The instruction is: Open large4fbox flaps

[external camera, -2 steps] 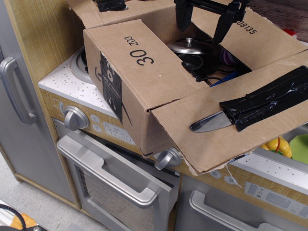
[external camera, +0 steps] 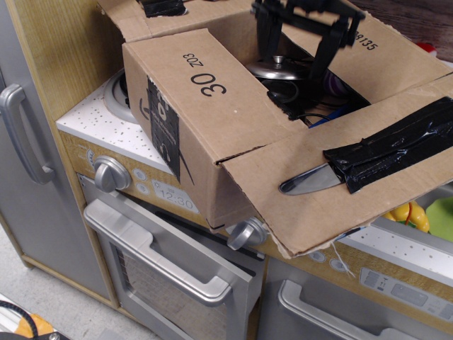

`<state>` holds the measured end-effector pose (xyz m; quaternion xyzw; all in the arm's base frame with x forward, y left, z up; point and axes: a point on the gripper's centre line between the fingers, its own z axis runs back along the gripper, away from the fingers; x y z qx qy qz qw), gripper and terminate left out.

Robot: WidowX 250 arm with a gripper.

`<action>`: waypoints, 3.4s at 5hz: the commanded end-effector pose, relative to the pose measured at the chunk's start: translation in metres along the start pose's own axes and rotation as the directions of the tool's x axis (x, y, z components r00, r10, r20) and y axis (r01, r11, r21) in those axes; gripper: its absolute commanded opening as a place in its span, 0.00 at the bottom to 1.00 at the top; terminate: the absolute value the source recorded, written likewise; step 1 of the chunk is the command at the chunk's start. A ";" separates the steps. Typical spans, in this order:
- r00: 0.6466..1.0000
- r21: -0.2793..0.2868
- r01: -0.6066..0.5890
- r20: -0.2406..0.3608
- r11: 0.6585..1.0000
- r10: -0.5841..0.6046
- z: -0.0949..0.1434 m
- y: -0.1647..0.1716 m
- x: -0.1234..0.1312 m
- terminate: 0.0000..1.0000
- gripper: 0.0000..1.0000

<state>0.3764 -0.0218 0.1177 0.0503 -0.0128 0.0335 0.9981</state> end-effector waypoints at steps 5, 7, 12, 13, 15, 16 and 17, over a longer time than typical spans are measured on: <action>0.984 -0.042 0.043 -0.174 0.998 -0.050 -0.002 -0.007 -0.010 0.00 1.00; 0.954 0.046 0.039 -0.299 0.998 -0.024 0.038 0.000 -0.027 0.00 1.00; 0.962 0.182 0.041 -0.271 0.983 0.010 0.059 0.082 -0.099 0.00 1.00; 0.976 0.127 0.009 -0.217 0.992 0.019 0.042 0.100 -0.118 0.00 1.00; 0.995 -0.017 -0.026 -0.099 1.000 0.024 0.007 0.114 -0.129 0.00 1.00; 0.999 -0.042 -0.025 -0.045 0.999 0.023 -0.007 0.114 -0.128 0.00 1.00; 0.999 -0.063 -0.032 -0.039 0.997 0.029 -0.012 0.110 -0.122 1.00 1.00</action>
